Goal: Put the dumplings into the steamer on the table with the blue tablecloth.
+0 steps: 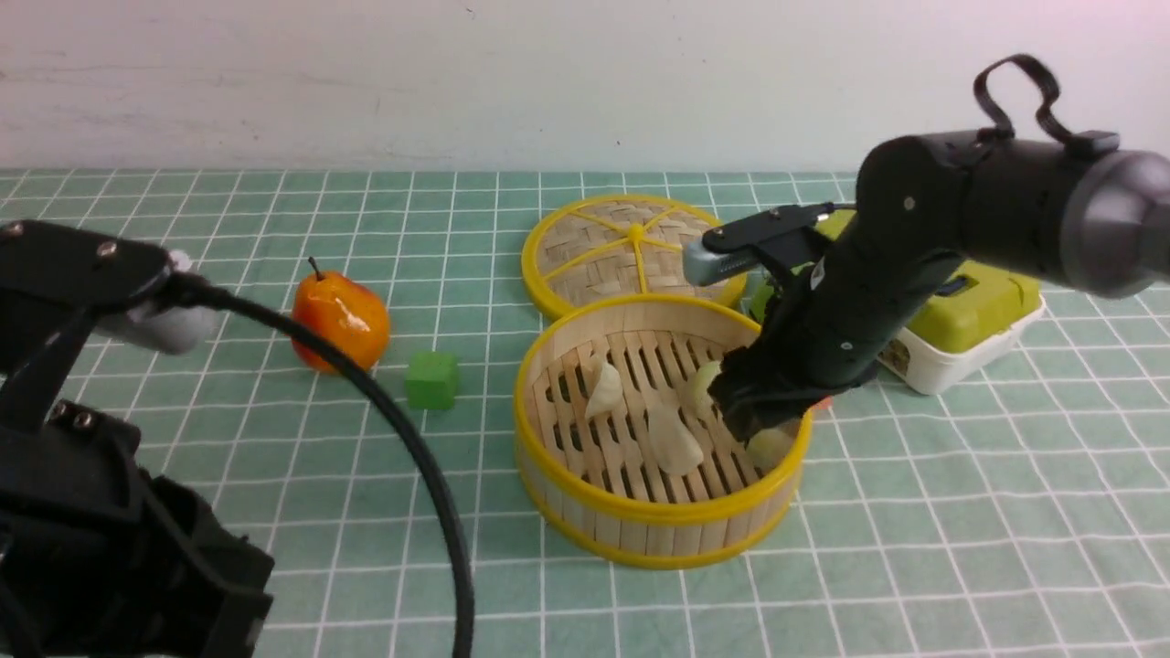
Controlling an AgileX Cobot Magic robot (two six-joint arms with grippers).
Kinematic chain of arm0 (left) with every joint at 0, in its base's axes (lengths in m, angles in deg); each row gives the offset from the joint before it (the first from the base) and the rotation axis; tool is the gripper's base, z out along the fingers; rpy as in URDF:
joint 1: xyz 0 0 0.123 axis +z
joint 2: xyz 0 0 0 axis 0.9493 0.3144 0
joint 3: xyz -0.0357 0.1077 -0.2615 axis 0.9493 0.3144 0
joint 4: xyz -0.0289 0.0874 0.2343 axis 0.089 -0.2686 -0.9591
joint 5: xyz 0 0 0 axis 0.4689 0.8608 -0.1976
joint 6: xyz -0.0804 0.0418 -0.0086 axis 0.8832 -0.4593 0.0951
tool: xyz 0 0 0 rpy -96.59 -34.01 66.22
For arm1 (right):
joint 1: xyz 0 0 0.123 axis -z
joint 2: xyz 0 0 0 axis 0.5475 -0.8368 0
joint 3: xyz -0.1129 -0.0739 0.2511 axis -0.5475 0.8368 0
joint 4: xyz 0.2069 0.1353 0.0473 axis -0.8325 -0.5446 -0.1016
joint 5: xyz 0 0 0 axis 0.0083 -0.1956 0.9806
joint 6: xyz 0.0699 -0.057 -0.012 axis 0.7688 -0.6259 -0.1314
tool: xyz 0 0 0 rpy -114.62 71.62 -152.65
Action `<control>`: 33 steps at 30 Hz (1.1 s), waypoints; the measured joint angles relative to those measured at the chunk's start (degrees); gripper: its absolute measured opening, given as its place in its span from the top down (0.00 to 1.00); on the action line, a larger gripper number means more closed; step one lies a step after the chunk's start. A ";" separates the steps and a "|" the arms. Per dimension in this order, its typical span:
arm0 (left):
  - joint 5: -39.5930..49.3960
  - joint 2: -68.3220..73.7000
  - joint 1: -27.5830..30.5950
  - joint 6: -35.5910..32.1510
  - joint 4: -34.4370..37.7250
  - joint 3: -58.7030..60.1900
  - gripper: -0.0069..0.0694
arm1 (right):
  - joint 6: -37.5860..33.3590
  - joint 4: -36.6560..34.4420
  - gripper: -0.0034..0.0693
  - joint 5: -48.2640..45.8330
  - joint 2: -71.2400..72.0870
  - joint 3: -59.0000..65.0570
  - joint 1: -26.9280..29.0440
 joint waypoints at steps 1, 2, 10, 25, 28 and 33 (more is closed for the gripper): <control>-0.34 -1.44 0.00 0.35 0.00 1.04 0.86 | 0.00 0.00 0.35 -0.79 1.45 -0.02 0.00; -0.88 -3.13 0.00 0.87 -0.04 2.49 0.86 | 0.00 -0.06 0.37 -2.06 2.96 -0.07 0.00; -15.76 -25.27 0.00 12.72 -2.42 20.08 0.86 | -2.73 -7.55 0.76 -7.06 16.46 -0.11 0.00; -34.20 -40.87 0.00 17.47 -11.39 30.62 0.85 | -14.27 -19.45 0.98 10.54 52.92 28.07 0.00; -33.95 -40.87 0.00 17.47 -11.41 31.17 0.84 | -14.53 -19.70 0.97 15.55 61.37 34.81 0.00; -32.77 -40.87 0.00 17.51 -11.48 31.24 0.83 | -14.58 -19.70 0.97 18.45 69.79 40.73 0.00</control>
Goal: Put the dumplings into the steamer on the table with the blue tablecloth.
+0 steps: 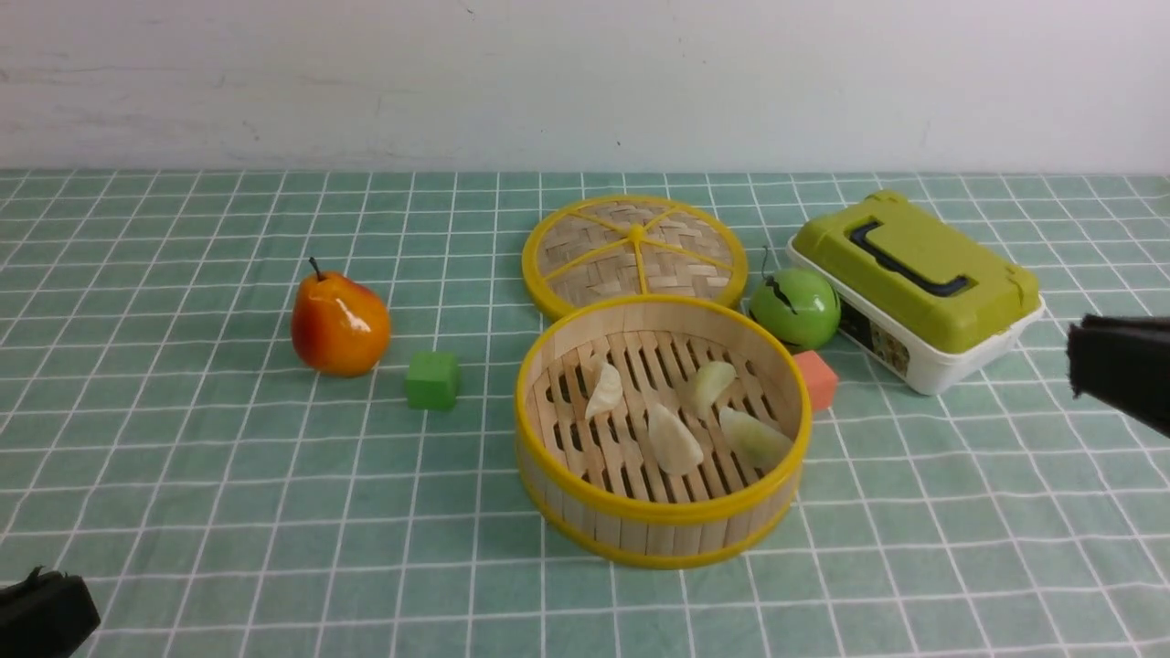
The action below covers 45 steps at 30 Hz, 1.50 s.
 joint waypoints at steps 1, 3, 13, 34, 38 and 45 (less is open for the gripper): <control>0.26 0.00 0.00 0.00 0.00 0.00 0.83 | 0.00 0.00 0.97 -0.06 1.19 0.72 0.00; 0.68 0.00 0.00 0.00 0.00 0.00 0.83 | 0.00 -0.15 0.97 -0.06 2.99 1.83 0.00; 2.05 0.00 0.00 0.00 -0.16 0.00 0.82 | 0.00 -0.21 0.96 -3.20 4.89 3.38 0.00; 2.46 0.00 0.00 0.00 -0.16 0.00 0.79 | 3.18 3.75 0.98 5.18 12.34 14.68 0.58; 2.46 0.00 0.00 0.00 -0.16 0.00 0.79 | 13.58 12.68 0.98 12.31 20.21 22.41 5.97; 2.46 0.00 0.00 0.00 -0.16 0.00 0.78 | 26.86 23.70 0.98 14.51 32.20 34.72 18.63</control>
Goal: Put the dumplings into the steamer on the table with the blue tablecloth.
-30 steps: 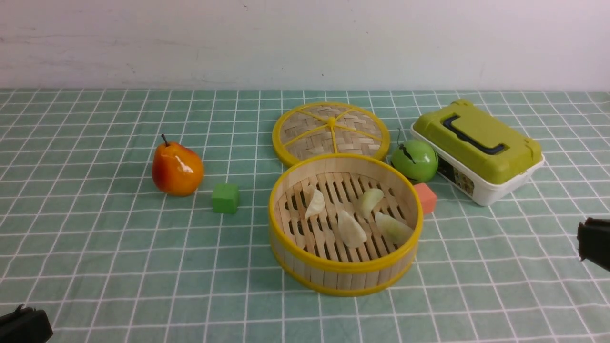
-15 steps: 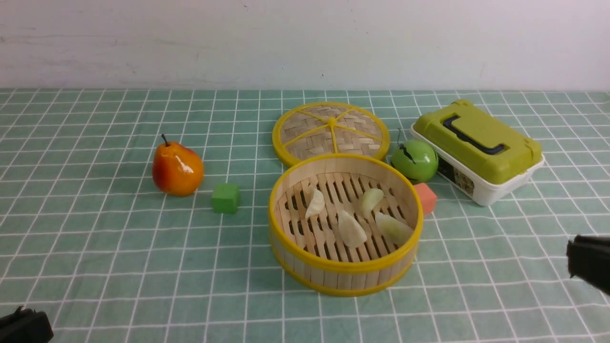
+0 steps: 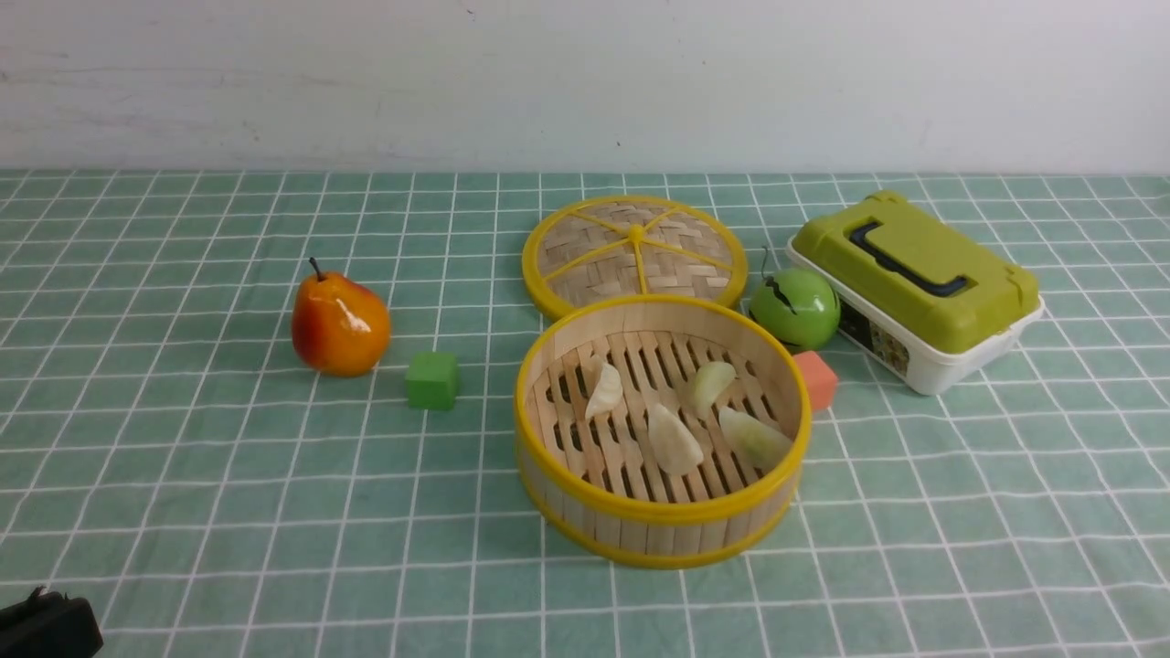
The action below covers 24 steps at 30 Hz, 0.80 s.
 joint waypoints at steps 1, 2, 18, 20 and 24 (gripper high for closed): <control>0.00 0.00 0.00 0.00 0.00 0.00 0.78 | 0.79 0.64 0.98 0.00 1.09 1.70 1.48; 0.00 0.00 0.00 0.00 0.00 0.00 0.78 | 1.44 1.09 0.98 0.00 2.27 2.99 2.50; 0.38 0.00 0.00 0.00 -0.03 0.00 0.76 | 3.91 6.80 0.98 -2.88 5.54 11.33 1.07; 0.41 0.00 0.00 0.00 -0.03 0.00 0.76 | 5.27 6.80 0.98 -3.76 5.54 11.17 0.88; 0.41 0.00 0.00 0.00 -0.03 0.00 0.75 | 7.11 6.80 0.98 -4.71 5.54 10.94 0.84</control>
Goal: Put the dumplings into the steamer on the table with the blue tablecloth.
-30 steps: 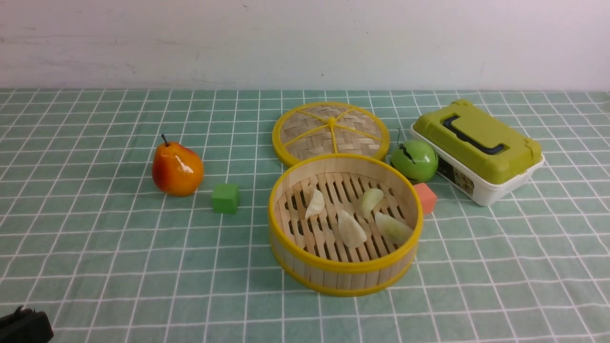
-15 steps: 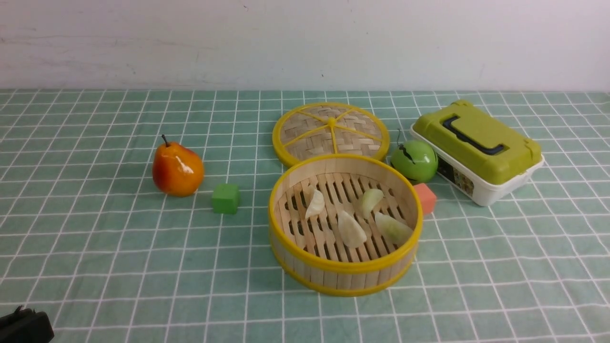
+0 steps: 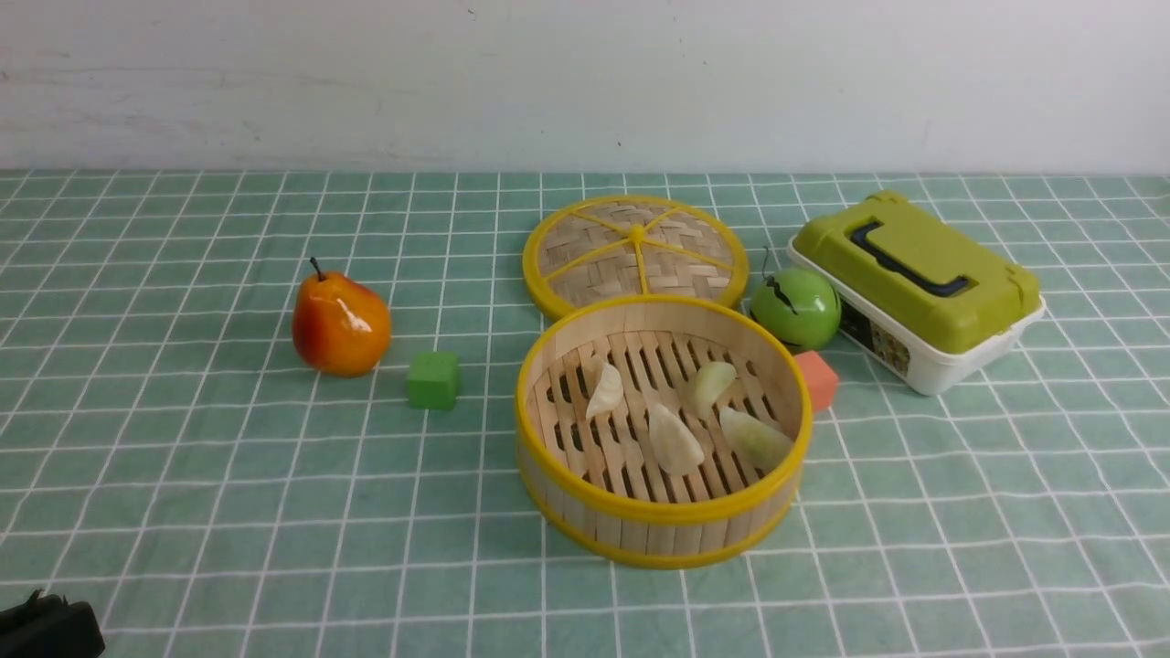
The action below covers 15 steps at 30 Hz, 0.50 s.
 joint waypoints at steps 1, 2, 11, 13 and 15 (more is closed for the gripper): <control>0.00 0.00 0.00 0.00 0.00 0.00 0.75 | 0.16 0.00 0.98 -0.01 0.00 0.00 0.00; 0.00 0.00 0.00 0.00 0.00 0.00 0.75 | 0.16 0.00 0.98 -0.06 0.00 0.00 0.00; 0.00 0.00 0.00 0.00 0.00 0.00 0.74 | 0.16 0.05 0.98 -0.06 0.00 0.00 0.00; 0.00 0.00 0.00 0.00 0.00 0.00 0.74 | 0.16 0.05 0.98 -0.06 0.00 0.00 0.00; 0.00 0.00 0.00 0.00 0.00 0.00 0.74 | 0.16 0.05 0.97 -0.06 0.00 0.00 0.00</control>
